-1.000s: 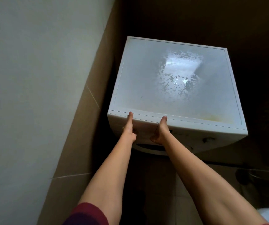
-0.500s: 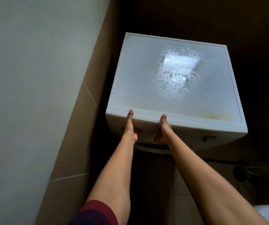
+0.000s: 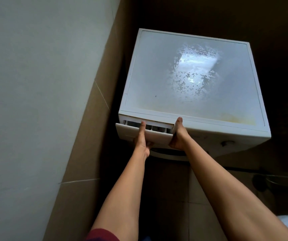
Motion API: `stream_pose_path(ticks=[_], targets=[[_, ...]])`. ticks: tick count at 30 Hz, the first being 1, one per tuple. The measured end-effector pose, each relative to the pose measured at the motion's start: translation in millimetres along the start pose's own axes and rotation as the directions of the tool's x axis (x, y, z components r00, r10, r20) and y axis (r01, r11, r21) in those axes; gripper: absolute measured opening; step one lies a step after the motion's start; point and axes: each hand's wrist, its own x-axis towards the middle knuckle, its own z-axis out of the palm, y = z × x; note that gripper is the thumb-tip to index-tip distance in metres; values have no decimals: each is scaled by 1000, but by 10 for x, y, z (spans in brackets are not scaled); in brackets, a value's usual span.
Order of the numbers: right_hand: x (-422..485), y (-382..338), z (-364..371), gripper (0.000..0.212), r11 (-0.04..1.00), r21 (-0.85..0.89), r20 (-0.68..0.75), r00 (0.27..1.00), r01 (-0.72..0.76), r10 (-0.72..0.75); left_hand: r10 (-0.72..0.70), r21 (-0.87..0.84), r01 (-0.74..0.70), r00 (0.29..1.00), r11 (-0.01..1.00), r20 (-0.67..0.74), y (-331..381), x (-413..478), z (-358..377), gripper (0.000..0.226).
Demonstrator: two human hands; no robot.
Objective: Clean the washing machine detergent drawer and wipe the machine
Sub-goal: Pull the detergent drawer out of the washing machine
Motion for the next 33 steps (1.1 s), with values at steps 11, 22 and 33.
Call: stream_pose_path(ticks=[11,22,33], targets=[[-438,76,-54,67,640,-744,6,960,191,-280,-50,47,53,997,997,-65,-189,-240,-383,106],[-633,428,105,52,297,-888,225,894,352,-387,-66,93,74,994,993,-83,-367,-415,-721,111],[-629,573,463,73,-172,-925,378,775,338,-507,-62,203,80,994,976,-90,-401,-428,-789,91]])
